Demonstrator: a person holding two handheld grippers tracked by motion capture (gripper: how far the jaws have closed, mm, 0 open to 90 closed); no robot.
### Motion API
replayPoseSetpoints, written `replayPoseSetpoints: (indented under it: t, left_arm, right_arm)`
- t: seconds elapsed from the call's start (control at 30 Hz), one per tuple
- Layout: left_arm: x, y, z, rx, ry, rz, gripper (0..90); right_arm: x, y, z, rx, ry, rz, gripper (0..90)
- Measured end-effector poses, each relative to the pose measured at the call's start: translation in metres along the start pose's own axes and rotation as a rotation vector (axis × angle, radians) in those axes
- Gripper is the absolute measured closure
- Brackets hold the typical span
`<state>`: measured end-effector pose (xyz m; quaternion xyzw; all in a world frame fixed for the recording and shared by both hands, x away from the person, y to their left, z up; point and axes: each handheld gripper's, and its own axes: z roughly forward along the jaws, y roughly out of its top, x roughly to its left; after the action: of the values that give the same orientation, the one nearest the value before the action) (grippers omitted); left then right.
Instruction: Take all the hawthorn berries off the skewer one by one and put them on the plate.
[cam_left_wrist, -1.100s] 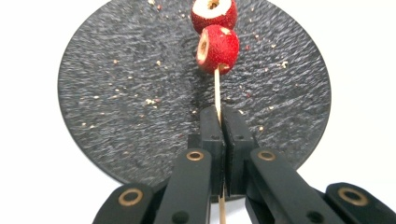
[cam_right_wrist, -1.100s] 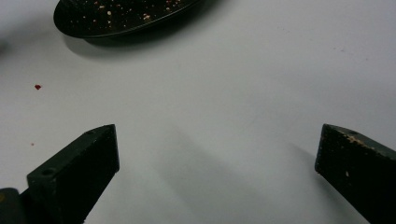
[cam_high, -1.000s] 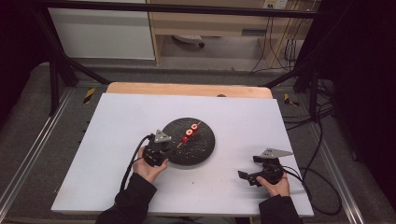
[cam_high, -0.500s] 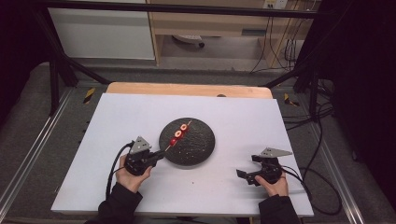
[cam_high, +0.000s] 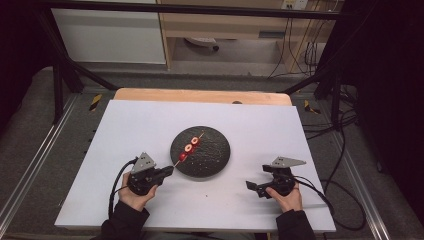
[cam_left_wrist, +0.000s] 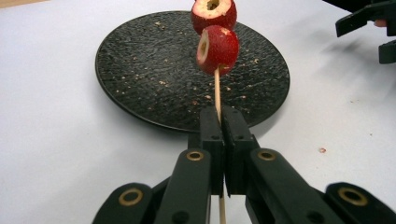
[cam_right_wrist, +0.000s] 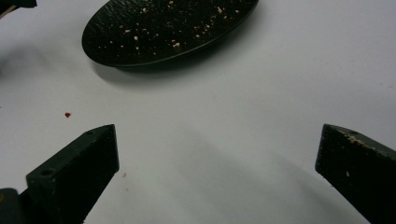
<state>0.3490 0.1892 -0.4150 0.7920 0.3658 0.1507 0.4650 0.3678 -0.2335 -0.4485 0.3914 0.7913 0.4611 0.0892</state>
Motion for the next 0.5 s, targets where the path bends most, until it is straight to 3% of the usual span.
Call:
replayPoseSetpoints:
  t: [0.2,0.5]
  left_arm:
    - [-0.004,-0.001,0.000,0.002,-0.014,0.012,87.9]
    - [-0.008,-0.003,0.002,0.002,-0.028,0.034,87.8]
  right_arm:
    - [0.011,0.009,0.007,-0.017,0.020,-0.003,0.5]
    - [0.025,0.018,0.020,-0.004,0.006,-0.010,0.5]
